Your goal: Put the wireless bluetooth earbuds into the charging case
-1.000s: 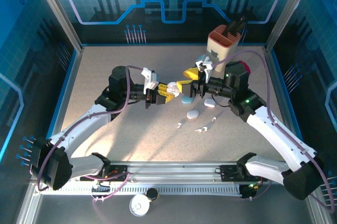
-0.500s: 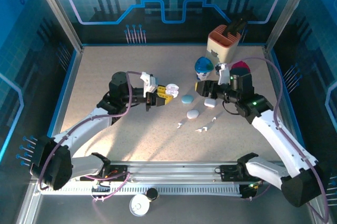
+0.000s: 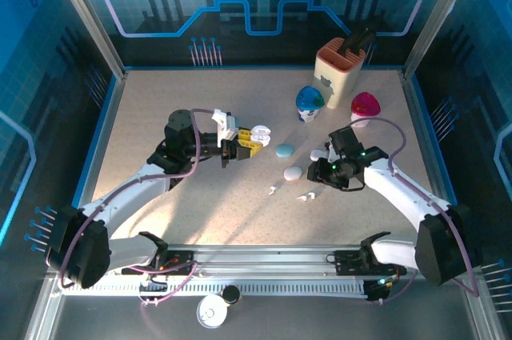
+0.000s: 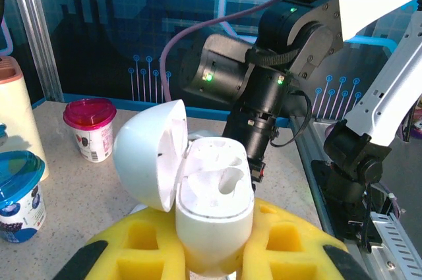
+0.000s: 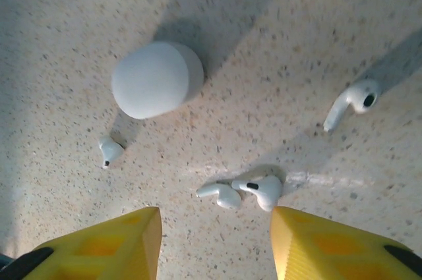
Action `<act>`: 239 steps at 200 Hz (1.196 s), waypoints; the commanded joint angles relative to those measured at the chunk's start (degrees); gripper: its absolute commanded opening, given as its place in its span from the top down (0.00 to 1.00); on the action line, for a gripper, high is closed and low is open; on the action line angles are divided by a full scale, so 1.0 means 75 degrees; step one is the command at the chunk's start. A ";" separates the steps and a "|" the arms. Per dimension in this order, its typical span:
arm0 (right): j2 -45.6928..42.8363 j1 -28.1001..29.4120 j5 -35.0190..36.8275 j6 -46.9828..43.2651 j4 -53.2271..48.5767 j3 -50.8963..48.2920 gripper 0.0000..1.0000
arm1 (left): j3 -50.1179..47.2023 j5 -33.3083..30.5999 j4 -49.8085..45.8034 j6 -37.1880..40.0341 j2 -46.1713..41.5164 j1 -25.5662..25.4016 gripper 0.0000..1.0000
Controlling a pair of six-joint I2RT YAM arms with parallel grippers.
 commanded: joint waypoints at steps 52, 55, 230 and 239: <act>0.0577 0.0403 -0.1043 0.1139 0.0469 -0.0671 0.62 | 0.0021 0.0126 0.0313 0.0117 0.0178 0.0047 1.00; 0.0620 0.0425 -0.1050 0.1142 0.0479 -0.0666 0.62 | 0.0026 0.0133 0.0313 0.0116 0.0174 0.0051 1.00; 0.2108 0.0599 -0.0885 0.1152 0.0969 -0.0266 0.75 | -0.0153 0.0146 0.0219 0.0092 0.0019 0.0043 0.99; 0.2164 0.0599 -0.0877 0.1146 0.0969 -0.0240 0.77 | -0.0170 0.0146 0.0225 0.0085 0.0016 0.0046 0.99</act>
